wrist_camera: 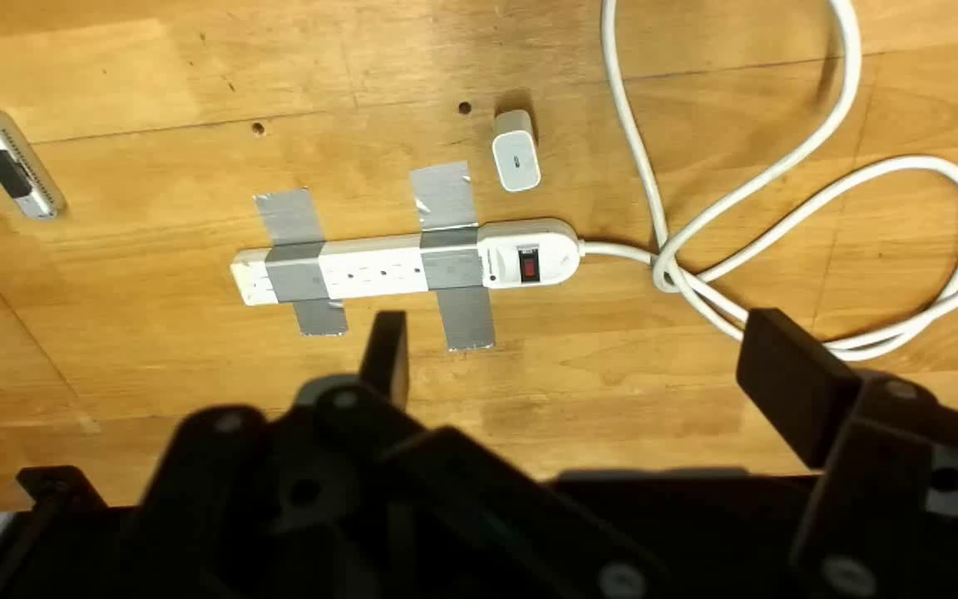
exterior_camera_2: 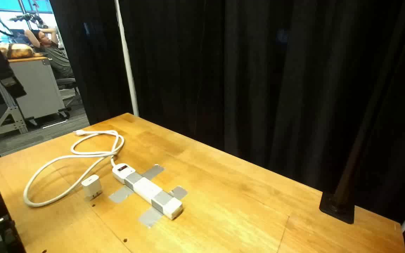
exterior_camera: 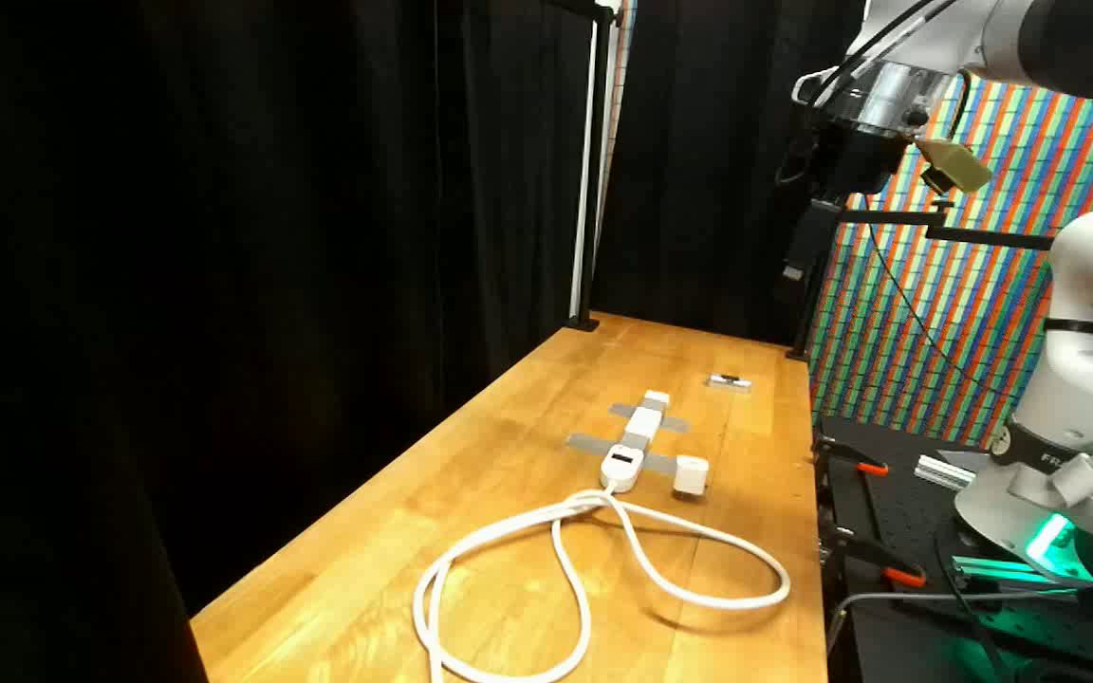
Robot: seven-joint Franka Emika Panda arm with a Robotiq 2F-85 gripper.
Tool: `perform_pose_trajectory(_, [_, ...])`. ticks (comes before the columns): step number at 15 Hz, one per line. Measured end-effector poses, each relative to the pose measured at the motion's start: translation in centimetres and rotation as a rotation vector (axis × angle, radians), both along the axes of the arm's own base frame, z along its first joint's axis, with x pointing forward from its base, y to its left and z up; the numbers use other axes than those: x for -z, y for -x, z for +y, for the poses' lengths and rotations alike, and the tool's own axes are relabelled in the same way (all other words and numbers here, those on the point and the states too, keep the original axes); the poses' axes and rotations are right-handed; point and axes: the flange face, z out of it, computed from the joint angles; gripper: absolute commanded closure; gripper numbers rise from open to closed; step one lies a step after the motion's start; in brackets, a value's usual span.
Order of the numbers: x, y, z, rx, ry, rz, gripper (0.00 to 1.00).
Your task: Put the charger head inside the extension cord
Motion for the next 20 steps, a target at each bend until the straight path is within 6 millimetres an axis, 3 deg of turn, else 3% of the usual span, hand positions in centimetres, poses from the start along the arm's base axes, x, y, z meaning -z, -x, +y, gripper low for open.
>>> perform_pose_trajectory(20, [0.38, -0.15, 0.06, 0.001, 0.004, 0.027, 0.00])
